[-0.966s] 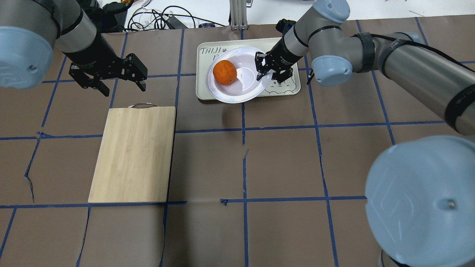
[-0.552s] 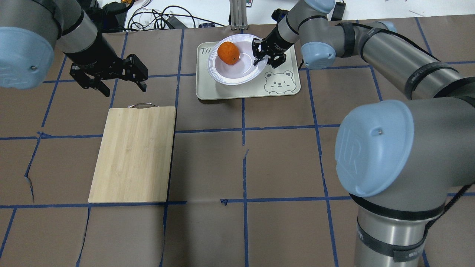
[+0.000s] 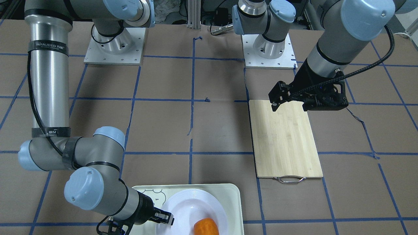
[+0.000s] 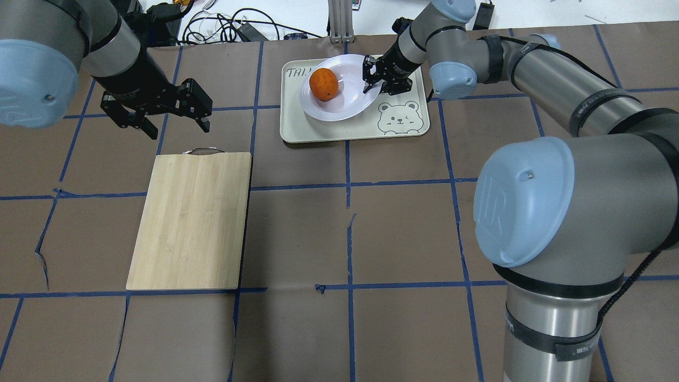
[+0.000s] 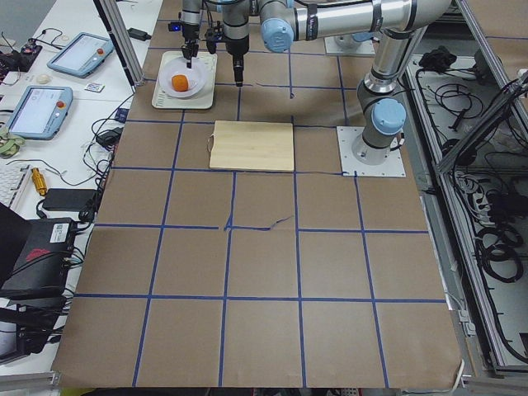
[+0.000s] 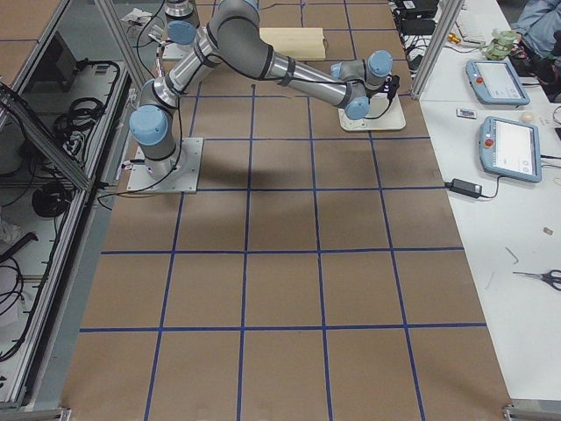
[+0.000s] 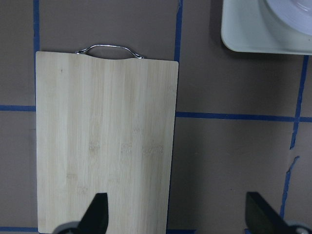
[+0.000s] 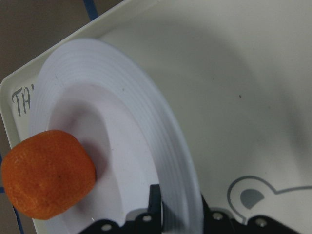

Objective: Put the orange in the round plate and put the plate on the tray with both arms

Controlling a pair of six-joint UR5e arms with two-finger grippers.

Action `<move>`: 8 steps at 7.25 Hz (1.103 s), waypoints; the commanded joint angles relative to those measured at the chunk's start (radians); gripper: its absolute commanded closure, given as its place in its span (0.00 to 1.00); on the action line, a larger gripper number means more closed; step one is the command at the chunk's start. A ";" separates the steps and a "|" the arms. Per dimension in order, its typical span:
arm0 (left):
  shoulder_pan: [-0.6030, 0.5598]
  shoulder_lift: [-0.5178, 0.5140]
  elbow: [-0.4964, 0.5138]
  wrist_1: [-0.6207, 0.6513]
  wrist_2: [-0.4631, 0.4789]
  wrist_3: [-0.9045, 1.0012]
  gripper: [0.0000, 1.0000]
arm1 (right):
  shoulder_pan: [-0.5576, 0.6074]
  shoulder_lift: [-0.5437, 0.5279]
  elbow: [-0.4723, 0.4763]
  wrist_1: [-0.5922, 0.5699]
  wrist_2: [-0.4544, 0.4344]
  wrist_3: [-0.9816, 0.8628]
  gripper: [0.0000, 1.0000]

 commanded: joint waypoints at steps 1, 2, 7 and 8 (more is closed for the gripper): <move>0.000 0.001 0.000 0.000 -0.002 0.000 0.00 | -0.003 -0.071 -0.014 0.063 -0.165 -0.024 0.00; 0.000 0.001 0.000 0.000 0.000 0.000 0.00 | -0.003 -0.117 -0.019 0.112 -0.210 -0.080 0.00; -0.002 0.008 0.001 0.000 0.000 0.000 0.00 | -0.012 -0.436 -0.015 0.563 -0.416 -0.321 0.00; 0.000 0.008 0.002 0.001 0.000 0.000 0.00 | -0.012 -0.523 -0.013 0.708 -0.495 -0.329 0.00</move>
